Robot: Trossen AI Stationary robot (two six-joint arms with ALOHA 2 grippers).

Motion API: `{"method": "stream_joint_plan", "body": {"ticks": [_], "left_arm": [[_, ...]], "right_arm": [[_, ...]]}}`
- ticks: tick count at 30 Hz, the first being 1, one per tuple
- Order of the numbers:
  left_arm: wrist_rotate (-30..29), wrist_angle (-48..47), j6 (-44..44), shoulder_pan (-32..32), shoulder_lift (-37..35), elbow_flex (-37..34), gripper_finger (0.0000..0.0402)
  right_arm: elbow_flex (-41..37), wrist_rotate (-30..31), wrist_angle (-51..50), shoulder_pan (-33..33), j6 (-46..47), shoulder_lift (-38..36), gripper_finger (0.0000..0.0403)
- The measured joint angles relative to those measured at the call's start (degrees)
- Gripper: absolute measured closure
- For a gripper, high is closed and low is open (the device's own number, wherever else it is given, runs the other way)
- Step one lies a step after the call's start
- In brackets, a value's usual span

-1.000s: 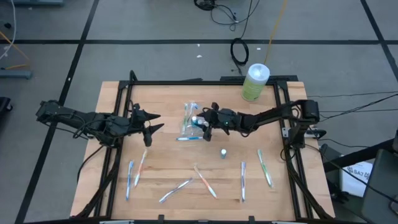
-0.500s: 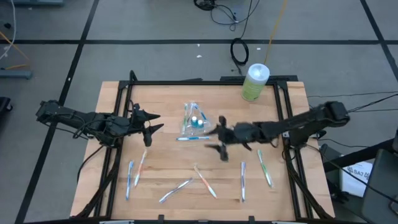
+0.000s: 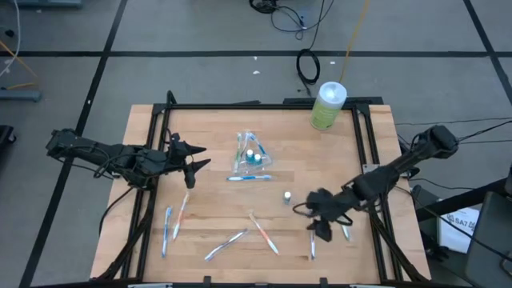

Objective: Pick & Place toothbrushing station
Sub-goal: Put the green toothbrush into the transparent organizer

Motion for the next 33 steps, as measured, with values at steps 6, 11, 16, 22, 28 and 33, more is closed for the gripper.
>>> {"method": "stream_joint_plan", "body": {"ticks": [6,11,16,22,28,33], "left_arm": [[0.02,0.33,0.0,0.0,0.0,0.0,0.0192],[0.02,0.64,0.96,0.02,0.0,0.0,0.0192],[0.07,1.13,1.95,0.0,0.0,0.0,0.0192],[0.09,1.13,2.04,0.02,0.0,0.0,0.0192],[0.11,1.3,3.15,0.0,0.0,0.0,0.0192],[0.02,1.35,3.52,0.0,0.0,0.0,0.0192]], "right_arm": [[0.0,1.37,-19.43,3.29,20.4,-0.56,0.0193],[-3.32,1.23,-30.99,3.64,32.35,-0.32,0.0193],[-10.64,1.27,-30.23,2.69,38.81,-0.33,0.0193],[-16.72,1.25,-24.61,0.67,40.85,-0.36,0.0193],[-17.53,1.07,-23.83,-1.08,38.02,-1.2,0.0193],[-16.62,1.29,-23.99,-2.06,35.04,-5.18,0.0193]]}}
